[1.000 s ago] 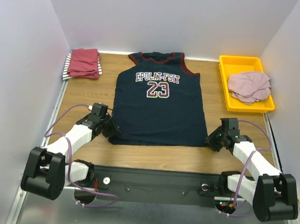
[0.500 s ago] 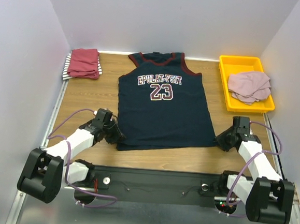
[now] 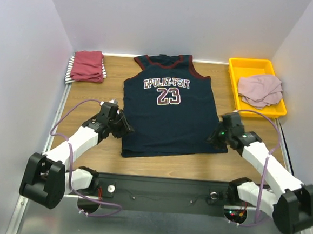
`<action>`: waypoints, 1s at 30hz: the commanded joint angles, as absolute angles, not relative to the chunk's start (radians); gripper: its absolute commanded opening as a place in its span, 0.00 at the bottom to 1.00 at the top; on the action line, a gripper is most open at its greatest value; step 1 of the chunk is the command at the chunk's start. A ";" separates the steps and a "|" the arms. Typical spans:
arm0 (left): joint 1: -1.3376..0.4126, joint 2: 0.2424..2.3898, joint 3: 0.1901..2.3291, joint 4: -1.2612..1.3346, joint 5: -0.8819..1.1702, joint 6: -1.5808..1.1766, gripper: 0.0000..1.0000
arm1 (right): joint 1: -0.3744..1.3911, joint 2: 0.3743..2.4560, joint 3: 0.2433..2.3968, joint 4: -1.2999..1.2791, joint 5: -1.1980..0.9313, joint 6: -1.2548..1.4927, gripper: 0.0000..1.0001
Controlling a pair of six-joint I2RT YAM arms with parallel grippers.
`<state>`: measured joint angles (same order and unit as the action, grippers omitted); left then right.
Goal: Fold and stack the tank tops
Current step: Flatten the tank top out
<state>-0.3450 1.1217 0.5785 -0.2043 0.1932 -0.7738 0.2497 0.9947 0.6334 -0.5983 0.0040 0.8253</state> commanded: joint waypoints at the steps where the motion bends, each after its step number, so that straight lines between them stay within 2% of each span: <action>1: -0.348 1.176 0.624 -0.175 0.161 -0.730 0.40 | 0.486 1.098 0.721 -0.586 0.156 0.890 0.37; 8: -0.345 1.281 0.630 -0.094 0.146 -0.747 0.40 | 0.808 1.388 0.851 -0.581 0.330 0.914 0.38; 12: -0.347 1.315 0.626 -0.077 0.146 -0.750 0.40 | 0.906 1.492 0.929 -0.580 0.382 0.928 0.40; 20: -0.347 1.348 0.588 -0.060 0.138 -0.764 0.40 | 0.969 1.617 1.003 -0.577 0.436 0.942 0.40; 30: -0.347 1.356 0.566 -0.049 0.135 -0.764 0.39 | 0.973 1.632 0.971 -0.569 0.476 0.959 0.41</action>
